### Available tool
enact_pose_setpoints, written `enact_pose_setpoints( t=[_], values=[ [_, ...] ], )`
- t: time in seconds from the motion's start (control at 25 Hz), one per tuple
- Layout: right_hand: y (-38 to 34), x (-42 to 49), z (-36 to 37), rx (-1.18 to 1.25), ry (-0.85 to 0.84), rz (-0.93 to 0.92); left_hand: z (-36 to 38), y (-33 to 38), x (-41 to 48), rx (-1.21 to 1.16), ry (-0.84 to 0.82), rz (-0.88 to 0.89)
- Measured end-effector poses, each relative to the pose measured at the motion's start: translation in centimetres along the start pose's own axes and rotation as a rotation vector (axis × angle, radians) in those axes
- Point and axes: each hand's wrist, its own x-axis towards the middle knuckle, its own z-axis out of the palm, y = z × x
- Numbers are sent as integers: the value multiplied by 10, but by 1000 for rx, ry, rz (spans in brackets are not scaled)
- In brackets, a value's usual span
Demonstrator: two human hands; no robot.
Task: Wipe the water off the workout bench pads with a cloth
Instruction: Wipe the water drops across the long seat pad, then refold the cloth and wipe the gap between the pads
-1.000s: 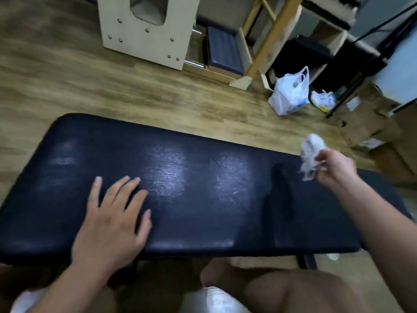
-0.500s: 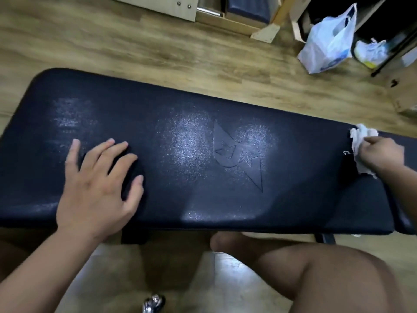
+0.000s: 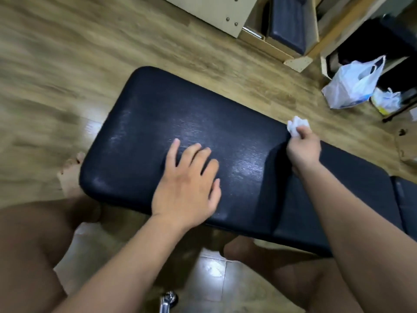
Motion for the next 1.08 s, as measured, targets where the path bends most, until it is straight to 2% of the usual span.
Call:
enact_pose_setpoints(
  t=[0.12,0.16,0.28,0.4,0.44,0.52,0.56,0.64,0.68,0.76,0.8,0.84,0.88,0.96,1.0,1.04,1.08],
  values=[
    [-66,-50,70,27,-140,-169,-6,-7,-4,-167,127,40],
    [-87,-67,90,2,-182,-227,-13,-11,-4,-266,197,1],
    [-144,-107,133,-52,-244,-308,-54,-41,4,-484,444,-271],
    [-175,-151,165,16,-261,-348,-80,-92,0,-449,587,-391],
    [-180,-173,172,66,-317,-401,-83,-105,-6,-448,593,-447],
    [-183,-227,175,155,-534,-577,-82,-116,-23,-523,542,-631],
    [-177,-249,170,136,-635,-719,-81,-114,-32,-583,507,-735],
    [-156,-282,146,11,-728,-960,-85,-105,-47,-714,467,-874],
    [-138,-291,131,-34,-762,-1017,-87,-101,-54,-755,463,-902],
    [-90,-311,87,-141,-938,-1024,-96,-86,-70,-769,425,-885],
    [-63,-320,61,-179,-1023,-976,-99,-75,-77,-807,386,-869],
    [-39,-325,35,-148,-1068,-848,-101,-62,-82,-908,342,-871],
    [-20,-324,16,-21,-1033,-606,-100,-48,-86,-1043,280,-899],
    [4,-306,-18,470,-865,55,-95,-12,-97,-1227,55,-1010],
    [11,-294,-30,715,-824,323,-92,6,-103,-1262,-104,-1058],
    [16,-285,-40,924,-829,501,-89,26,-111,-1306,-269,-1071],
    [16,-281,-52,1044,-851,595,-86,45,-117,-1365,-403,-1049]
  ],
)
